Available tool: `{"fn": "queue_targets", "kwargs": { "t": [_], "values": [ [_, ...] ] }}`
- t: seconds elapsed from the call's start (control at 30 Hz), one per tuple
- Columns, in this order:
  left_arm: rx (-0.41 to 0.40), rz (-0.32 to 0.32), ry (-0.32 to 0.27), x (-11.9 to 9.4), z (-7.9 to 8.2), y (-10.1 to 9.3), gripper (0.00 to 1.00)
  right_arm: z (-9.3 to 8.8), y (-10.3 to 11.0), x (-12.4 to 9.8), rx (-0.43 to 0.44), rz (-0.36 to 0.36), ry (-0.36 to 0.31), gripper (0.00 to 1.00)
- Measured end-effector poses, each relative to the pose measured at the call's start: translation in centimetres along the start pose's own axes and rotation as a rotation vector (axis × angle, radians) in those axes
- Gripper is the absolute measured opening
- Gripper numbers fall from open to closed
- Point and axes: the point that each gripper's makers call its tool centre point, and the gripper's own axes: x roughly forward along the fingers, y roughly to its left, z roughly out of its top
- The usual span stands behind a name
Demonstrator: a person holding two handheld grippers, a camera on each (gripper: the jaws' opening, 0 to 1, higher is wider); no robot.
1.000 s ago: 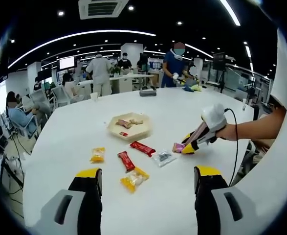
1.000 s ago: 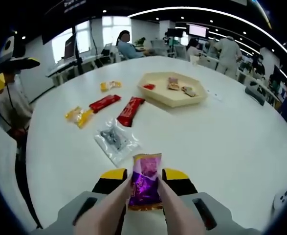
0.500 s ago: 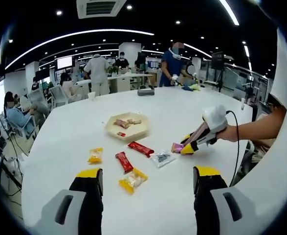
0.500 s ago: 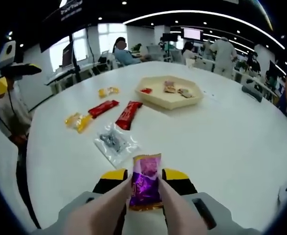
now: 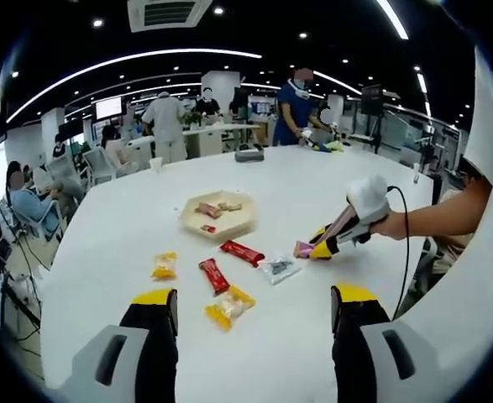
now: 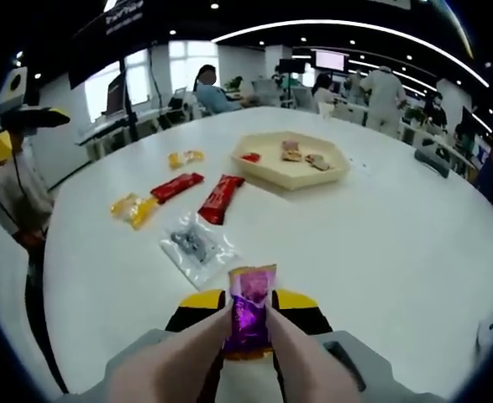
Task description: Place the target food into the container with the food tongs after gripping and lifting it, then release it inside without dropping or visibly crushing the food.
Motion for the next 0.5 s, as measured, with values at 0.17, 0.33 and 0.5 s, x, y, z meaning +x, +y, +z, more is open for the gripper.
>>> {"fn": "queue_targets", "kwargs": {
  "t": [0.17,0.33,0.5],
  "values": [
    [0.009,0.007,-0.002,-0.3,0.0,0.3,0.74,1.4,-0.2,-1.0,0.079,-0.023,-0.055,0.21],
    [0.000,0.014,-0.020,-0.4,0.2,1.0,0.74,2.5,0.4,-2.0,0.070,-0.032,-0.080,0.21],
    [0.080,-0.056,0.001,-0.5,-0.1,1.4,0.74,3.7,1.1,-3.4,0.086,-0.055,-0.111,0.21]
  ]
}}
